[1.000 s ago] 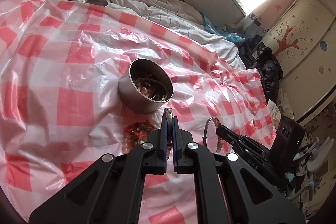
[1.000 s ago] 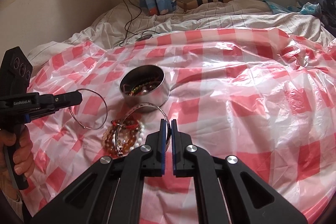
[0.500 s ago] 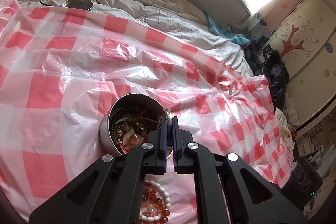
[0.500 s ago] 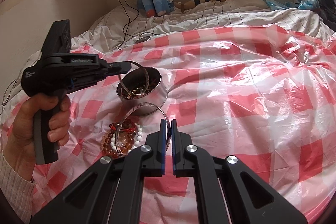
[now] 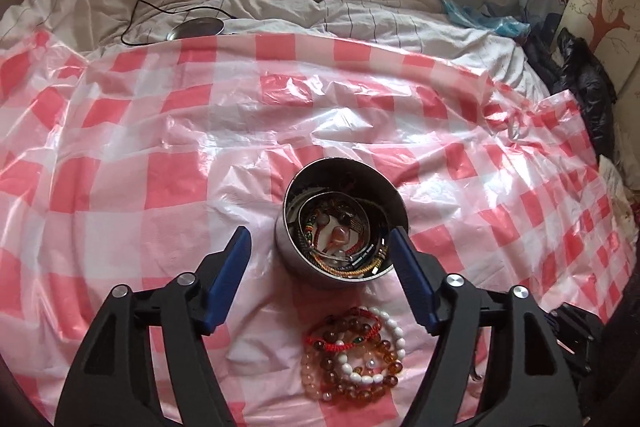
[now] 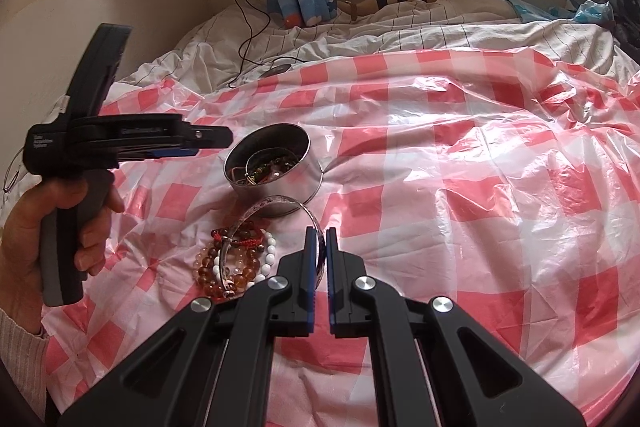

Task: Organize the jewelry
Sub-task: 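Carry the second bangle over the tin and open the left tool, then lower the first silver bangle into the tin and open the right tool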

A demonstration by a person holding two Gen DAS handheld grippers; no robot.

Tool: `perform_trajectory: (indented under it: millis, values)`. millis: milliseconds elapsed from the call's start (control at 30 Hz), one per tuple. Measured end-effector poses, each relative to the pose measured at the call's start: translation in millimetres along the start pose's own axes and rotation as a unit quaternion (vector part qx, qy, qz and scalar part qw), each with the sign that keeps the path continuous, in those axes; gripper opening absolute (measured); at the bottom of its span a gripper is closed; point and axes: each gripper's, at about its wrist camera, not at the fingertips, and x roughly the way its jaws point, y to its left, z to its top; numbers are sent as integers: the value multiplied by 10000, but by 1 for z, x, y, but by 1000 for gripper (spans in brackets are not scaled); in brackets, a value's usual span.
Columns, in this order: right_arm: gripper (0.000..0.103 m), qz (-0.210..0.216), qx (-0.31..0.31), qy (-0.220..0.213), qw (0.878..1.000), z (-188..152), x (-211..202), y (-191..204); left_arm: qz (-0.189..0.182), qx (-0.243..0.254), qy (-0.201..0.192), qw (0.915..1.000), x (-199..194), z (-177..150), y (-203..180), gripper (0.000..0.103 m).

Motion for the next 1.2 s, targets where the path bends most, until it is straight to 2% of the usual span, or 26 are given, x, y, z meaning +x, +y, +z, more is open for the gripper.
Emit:
perform_trajectory:
  millis: [133, 233, 400, 467, 667, 767, 867, 967, 1100, 1200]
  values:
    - [5, 13, -48, -48, 10000, 6, 3, 7, -32, -539, -359, 9979, -40, -27, 22, 75]
    - [5, -20, -121, -110, 9999, 23, 16, 16, 41, -935, -591, 9939, -61, -59, 33, 80]
    - [5, -191, -506, -45, 9985, 61, 57, 44, 37, -1244, -775, 9892, -71, -101, 50, 83]
    - [5, -290, -633, -8, 9976, 70, 73, 51, -38, -1455, -504, 9881, -62, -101, 62, 83]
    - [6, -620, -746, 168, 9951, 81, 119, 53, -4, -1472, -907, 9849, -85, -96, 74, 83]
    - [7, -750, -872, 377, 9926, 79, 135, 54, -24, -1634, -838, 9830, -84, -97, 82, 83]
    - [8, -682, -850, 131, 9940, 73, 114, 53, 67, -1478, -711, 9864, -80, -95, 78, 83]
    - [9, -334, -929, -10, 9951, 55, 79, 56, 222, -1253, -661, 9897, -78, -94, 70, 83]
    - [10, 75, -1142, 356, 9928, 12, 45, 63, 40, -986, -538, 9937, -71, -94, 59, 83]
    - [11, 147, -1101, 589, 9921, -16, 28, 62, -140, -459, -545, 9974, -62, -95, 39, 83]
